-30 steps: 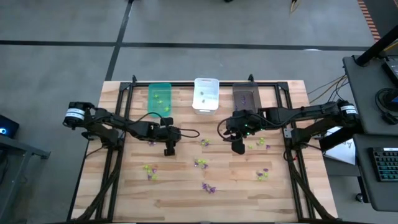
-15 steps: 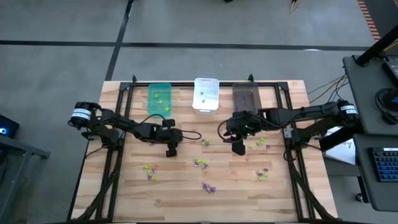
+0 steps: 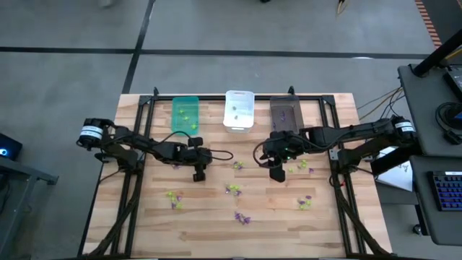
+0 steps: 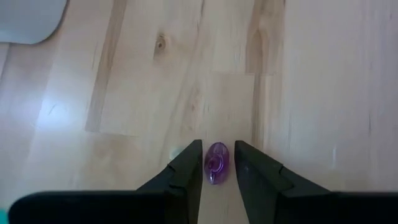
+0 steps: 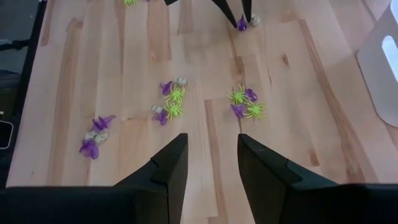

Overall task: Sort Halloween decoration
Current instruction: Put the purple witch hat toy into the gray bin

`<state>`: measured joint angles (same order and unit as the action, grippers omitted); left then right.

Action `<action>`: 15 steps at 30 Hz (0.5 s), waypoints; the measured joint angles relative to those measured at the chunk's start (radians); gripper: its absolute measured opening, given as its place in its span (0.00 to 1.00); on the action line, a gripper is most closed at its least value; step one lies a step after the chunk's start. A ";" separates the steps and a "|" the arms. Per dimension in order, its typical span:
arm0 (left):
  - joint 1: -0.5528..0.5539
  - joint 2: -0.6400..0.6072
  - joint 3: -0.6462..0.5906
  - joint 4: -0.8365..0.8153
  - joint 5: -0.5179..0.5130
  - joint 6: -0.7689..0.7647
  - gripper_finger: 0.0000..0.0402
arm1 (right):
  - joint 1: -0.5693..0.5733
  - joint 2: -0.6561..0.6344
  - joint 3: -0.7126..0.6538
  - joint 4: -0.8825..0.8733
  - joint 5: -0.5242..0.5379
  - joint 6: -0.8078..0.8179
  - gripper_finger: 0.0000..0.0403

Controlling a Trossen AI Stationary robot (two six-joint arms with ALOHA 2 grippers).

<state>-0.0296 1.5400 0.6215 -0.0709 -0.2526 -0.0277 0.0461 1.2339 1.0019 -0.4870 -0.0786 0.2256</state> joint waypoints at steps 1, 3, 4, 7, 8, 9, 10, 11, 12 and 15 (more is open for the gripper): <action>0.000 -0.001 0.000 -0.001 0.000 0.000 0.19 | 0.002 0.000 0.000 0.000 0.000 0.000 0.32; 0.000 -0.002 0.000 -0.001 0.000 0.000 0.19 | 0.003 0.000 0.000 0.000 0.000 0.001 0.32; 0.000 -0.002 0.000 -0.003 0.000 0.000 0.19 | 0.003 0.000 0.000 0.000 0.000 0.003 0.32; 0.000 -0.002 0.000 -0.009 0.000 0.000 0.19 | 0.004 0.000 0.000 0.000 0.000 0.003 0.32; 0.000 -0.002 0.000 -0.014 0.000 0.000 0.19 | 0.004 0.000 0.000 0.000 0.000 0.003 0.32; 0.000 -0.002 0.000 -0.020 0.000 0.000 0.19 | 0.004 0.000 0.000 0.000 0.000 0.003 0.32; 0.000 -0.002 -0.001 -0.023 0.000 0.000 0.19 | 0.004 0.000 0.000 0.000 0.000 0.003 0.32; 0.000 -0.002 -0.001 -0.023 0.000 0.000 0.19 | 0.004 0.000 0.000 0.000 0.000 0.003 0.32; 0.000 -0.002 -0.001 -0.022 0.000 0.000 0.19 | 0.004 0.000 0.000 0.000 0.000 0.003 0.32; 0.000 -0.002 -0.001 -0.022 0.000 0.000 0.18 | 0.004 0.000 0.000 0.000 0.000 0.003 0.32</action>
<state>-0.0296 1.5379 0.6205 -0.0924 -0.2523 -0.0279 0.0505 1.2339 1.0019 -0.4870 -0.0784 0.2283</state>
